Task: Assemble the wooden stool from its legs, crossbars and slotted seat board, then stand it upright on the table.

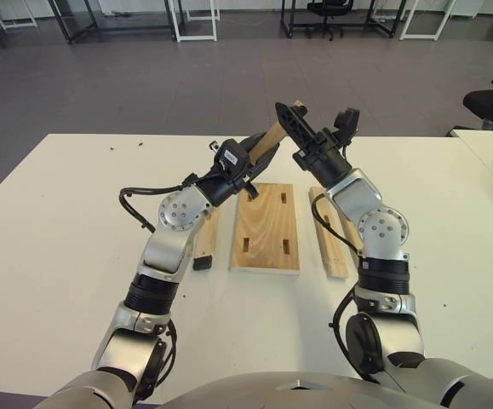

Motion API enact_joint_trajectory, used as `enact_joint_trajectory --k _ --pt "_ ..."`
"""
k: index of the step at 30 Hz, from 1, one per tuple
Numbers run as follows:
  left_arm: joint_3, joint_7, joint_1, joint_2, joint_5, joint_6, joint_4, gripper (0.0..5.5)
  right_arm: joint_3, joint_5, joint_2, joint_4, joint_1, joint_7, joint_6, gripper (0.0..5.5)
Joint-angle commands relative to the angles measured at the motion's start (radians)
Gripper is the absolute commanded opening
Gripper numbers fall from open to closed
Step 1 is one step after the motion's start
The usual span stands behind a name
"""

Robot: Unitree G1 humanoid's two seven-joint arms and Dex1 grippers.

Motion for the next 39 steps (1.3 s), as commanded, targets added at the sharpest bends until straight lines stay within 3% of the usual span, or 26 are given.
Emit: enact_joint_trajectory --k 1,6,10,16,21,31,39 --pt "-0.001 -0.015 -0.002 0.007 0.003 -0.011 -0.011 1.28 -0.011 0.02 -0.01 -0.019 0.006 -0.017 0.025 1.31" --pt "-0.006 -0.027 0.005 0.008 -0.001 -0.015 -0.021 1.28 -0.014 0.017 -0.012 -0.017 0.014 -0.026 0.023 0.41" --pt "-0.016 -0.044 0.015 0.02 0.009 -0.019 -0.012 1.28 0.008 -0.034 -0.031 -0.027 0.04 -0.025 -0.002 0.41" --pt "0.038 0.026 0.05 0.025 0.017 0.007 0.032 2.51 -0.058 -0.298 -0.123 -0.041 0.257 -0.051 -0.247 0.41" --pt "0.103 0.107 0.099 -0.01 -0.01 0.037 0.032 3.47 -0.092 -0.359 -0.087 0.054 0.372 -0.086 -0.323 0.41" --pt "0.125 0.146 0.125 -0.023 -0.006 0.047 0.041 3.49 -0.107 -0.34 -0.054 0.016 0.405 -0.072 -0.382 0.41" --pt "0.125 0.146 0.128 -0.025 -0.006 0.047 0.045 3.49 -0.118 -0.371 -0.129 0.051 0.39 -0.036 -0.398 0.41"
